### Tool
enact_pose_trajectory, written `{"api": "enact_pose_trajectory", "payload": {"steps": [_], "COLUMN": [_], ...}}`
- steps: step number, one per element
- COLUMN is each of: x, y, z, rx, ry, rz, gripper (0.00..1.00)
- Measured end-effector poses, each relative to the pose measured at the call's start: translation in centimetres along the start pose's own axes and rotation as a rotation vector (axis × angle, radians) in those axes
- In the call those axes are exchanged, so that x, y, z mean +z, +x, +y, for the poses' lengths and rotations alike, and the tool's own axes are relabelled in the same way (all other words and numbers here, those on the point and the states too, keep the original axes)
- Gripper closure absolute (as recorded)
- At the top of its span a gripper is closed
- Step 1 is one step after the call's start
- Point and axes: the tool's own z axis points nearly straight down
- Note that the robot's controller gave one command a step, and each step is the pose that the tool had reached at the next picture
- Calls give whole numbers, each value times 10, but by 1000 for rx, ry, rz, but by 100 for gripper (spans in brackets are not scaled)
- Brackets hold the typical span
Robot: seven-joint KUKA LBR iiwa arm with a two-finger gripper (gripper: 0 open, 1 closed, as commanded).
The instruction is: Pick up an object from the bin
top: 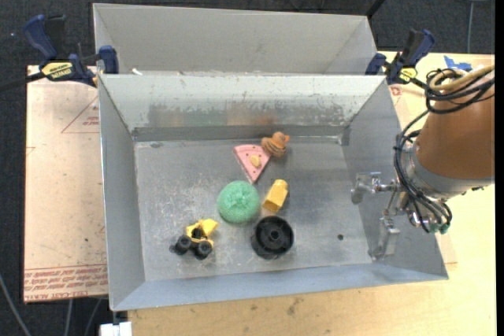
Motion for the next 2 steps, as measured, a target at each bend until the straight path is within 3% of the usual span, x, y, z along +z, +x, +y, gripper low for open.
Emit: {"api": "enact_pose_trajectory", "payload": {"steps": [1,2], "x": [0,38], "y": [0,-10], "z": [0,47], "rx": [0,-39], "ry": [0,2], "rz": [0,-5], "gripper": [0,0]}}
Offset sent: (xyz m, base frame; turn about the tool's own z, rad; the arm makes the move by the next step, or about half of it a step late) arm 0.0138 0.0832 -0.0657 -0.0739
